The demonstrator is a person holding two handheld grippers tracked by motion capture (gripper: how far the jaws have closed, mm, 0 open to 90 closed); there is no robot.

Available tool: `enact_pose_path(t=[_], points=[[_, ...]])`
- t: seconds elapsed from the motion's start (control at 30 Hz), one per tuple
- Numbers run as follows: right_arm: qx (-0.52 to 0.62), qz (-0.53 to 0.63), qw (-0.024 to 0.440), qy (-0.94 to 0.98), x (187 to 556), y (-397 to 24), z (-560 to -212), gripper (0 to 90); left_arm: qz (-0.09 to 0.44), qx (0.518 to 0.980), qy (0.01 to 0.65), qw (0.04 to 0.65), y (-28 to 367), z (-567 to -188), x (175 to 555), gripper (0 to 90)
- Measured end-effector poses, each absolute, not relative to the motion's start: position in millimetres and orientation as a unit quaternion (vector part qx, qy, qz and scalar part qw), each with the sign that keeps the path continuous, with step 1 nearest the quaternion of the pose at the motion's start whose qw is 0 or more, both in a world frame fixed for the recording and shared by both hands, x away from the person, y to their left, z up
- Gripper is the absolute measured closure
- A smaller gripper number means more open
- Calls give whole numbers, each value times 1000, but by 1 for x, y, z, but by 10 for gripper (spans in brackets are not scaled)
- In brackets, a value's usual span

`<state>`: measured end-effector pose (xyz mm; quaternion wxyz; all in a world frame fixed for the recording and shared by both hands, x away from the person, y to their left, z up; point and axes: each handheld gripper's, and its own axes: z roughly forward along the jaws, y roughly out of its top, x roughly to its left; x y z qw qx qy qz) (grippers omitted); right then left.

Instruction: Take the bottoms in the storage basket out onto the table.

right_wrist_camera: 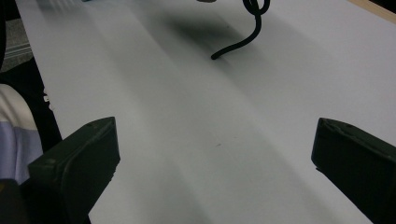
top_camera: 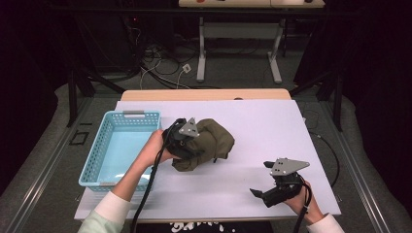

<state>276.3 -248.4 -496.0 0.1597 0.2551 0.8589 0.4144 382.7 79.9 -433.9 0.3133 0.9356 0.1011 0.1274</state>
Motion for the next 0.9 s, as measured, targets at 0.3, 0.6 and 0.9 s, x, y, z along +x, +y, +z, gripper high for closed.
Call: enact_pose_path(t=[0.3,0.6,0.9], points=[[254,414,161,859,276,-249,-496,9,121,940,97,302,72,-441,385,415],[255,414,162,859,276,-249,-496,9,112,946,93,288,65,-448,388,414],[255,413,159,859,277,-249,-496,9,107,951,92,275,59,-455,391,414]])
